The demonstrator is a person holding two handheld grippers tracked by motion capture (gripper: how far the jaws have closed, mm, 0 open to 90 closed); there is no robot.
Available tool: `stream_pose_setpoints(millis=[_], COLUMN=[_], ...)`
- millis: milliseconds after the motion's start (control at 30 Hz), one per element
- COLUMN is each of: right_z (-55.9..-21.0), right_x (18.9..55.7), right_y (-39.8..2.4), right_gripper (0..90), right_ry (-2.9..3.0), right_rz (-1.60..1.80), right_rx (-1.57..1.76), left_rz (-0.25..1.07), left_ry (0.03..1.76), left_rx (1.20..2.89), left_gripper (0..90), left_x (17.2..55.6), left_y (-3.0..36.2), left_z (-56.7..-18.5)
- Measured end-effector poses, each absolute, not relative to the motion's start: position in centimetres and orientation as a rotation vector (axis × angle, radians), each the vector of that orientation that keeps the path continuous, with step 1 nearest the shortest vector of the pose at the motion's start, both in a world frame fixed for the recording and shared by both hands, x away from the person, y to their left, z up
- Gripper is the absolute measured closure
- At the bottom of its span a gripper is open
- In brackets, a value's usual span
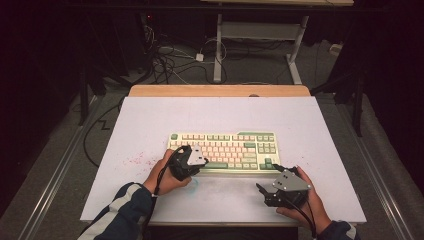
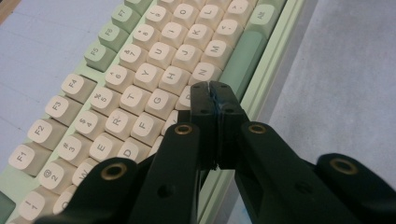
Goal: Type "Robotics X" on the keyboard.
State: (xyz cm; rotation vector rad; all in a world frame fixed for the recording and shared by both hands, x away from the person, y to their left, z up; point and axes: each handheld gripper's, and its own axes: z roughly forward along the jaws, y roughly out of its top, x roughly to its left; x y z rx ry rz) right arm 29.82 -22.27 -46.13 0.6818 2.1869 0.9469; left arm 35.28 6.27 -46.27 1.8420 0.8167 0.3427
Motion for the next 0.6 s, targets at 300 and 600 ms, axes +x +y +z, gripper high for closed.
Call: stream_pose_setpoints(millis=[300,600], right_z=[-46.3,-46.2], right_x=[29.8,29.8], right_y=[-22.1,-22.2], right_gripper=[20.7,20.7], right_ry=[2.199,2.198], right_rz=[0.928,0.928], right_rx=[0.672,0.676], left_rz=[0.343,0.354], left_ry=[0.808,0.796], left_rx=[1.884,1.828], left_gripper=[86.9,82.8], left_x=[35.4,35.1], left_y=[6.2,6.8], left_z=[-47.1,-45.8])
